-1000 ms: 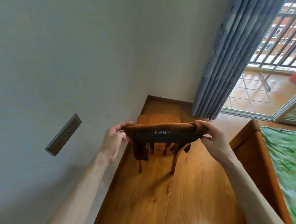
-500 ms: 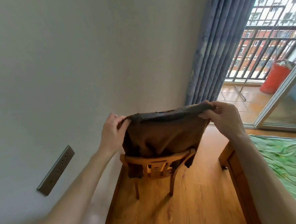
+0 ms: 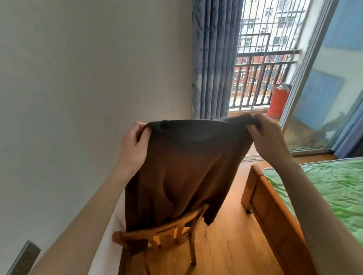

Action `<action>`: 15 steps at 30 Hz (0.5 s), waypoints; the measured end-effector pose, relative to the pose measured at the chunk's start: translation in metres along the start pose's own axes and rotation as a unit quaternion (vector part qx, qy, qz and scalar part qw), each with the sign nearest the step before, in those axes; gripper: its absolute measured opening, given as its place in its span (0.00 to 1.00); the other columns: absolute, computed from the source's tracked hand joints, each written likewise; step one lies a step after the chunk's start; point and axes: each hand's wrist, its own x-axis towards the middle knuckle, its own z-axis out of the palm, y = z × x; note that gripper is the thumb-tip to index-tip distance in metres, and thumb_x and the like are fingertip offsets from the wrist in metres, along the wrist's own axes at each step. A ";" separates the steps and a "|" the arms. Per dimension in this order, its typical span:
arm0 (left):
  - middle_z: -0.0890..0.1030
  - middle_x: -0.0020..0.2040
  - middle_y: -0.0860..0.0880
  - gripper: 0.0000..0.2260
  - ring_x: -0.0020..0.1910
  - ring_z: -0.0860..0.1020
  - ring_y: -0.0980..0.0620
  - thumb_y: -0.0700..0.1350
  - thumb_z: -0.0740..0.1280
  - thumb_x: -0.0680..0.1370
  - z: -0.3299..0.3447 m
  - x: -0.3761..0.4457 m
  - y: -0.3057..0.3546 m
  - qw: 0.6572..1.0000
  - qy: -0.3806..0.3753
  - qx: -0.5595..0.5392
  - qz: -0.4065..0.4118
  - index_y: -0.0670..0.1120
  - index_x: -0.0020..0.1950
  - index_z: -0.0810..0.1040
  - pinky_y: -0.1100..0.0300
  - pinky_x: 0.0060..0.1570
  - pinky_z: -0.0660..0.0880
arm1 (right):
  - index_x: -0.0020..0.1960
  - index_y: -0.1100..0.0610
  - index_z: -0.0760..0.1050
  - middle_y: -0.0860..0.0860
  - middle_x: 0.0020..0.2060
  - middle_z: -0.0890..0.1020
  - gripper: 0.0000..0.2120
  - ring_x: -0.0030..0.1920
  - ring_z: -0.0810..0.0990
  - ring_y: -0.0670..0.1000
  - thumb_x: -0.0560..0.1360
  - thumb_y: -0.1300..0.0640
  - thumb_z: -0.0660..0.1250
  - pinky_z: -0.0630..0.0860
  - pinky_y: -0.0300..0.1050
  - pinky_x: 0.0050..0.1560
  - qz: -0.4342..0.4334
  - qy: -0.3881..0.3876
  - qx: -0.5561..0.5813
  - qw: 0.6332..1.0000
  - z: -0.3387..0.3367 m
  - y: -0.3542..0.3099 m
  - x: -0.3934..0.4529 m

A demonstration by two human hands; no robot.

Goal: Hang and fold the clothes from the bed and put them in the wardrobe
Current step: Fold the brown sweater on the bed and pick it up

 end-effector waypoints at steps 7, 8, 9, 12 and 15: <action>0.83 0.44 0.51 0.08 0.43 0.80 0.58 0.41 0.77 0.77 0.057 0.055 0.061 0.992 -0.089 0.026 0.091 0.43 0.52 0.80 0.67 0.45 0.76 | 0.55 0.54 0.75 0.48 0.47 0.79 0.05 0.46 0.76 0.45 0.81 0.56 0.69 0.66 0.29 0.44 0.035 0.079 -0.008 0.996 -0.094 0.026 0.033; 0.82 0.42 0.51 0.08 0.41 0.79 0.58 0.42 0.78 0.77 0.070 0.060 0.069 0.990 -0.084 0.033 0.105 0.43 0.50 0.81 0.66 0.44 0.75 | 0.55 0.54 0.77 0.48 0.47 0.80 0.05 0.48 0.77 0.47 0.80 0.56 0.70 0.66 0.29 0.44 0.030 0.087 -0.016 0.996 -0.109 0.032 0.036; 0.82 0.41 0.51 0.06 0.40 0.78 0.59 0.42 0.77 0.77 0.084 0.065 0.077 0.990 -0.073 0.032 0.115 0.43 0.49 0.81 0.66 0.43 0.74 | 0.55 0.54 0.78 0.48 0.47 0.80 0.04 0.48 0.77 0.48 0.80 0.56 0.70 0.66 0.28 0.44 0.025 0.089 -0.029 0.995 -0.124 0.037 0.039; 0.82 0.40 0.49 0.04 0.39 0.77 0.58 0.41 0.75 0.79 0.129 0.078 0.100 0.990 -0.058 -0.028 0.127 0.42 0.48 0.82 0.64 0.42 0.74 | 0.48 0.55 0.78 0.50 0.39 0.80 0.05 0.39 0.75 0.49 0.80 0.54 0.69 0.64 0.27 0.39 0.028 0.097 -0.090 0.991 -0.169 0.062 0.044; 0.81 0.37 0.53 0.05 0.37 0.76 0.60 0.43 0.73 0.81 0.178 0.084 0.118 0.984 -0.083 -0.090 0.130 0.42 0.47 0.84 0.66 0.39 0.72 | 0.42 0.57 0.72 0.51 0.34 0.75 0.12 0.35 0.71 0.47 0.81 0.53 0.68 0.64 0.32 0.35 0.046 0.092 -0.129 0.986 -0.211 0.095 0.046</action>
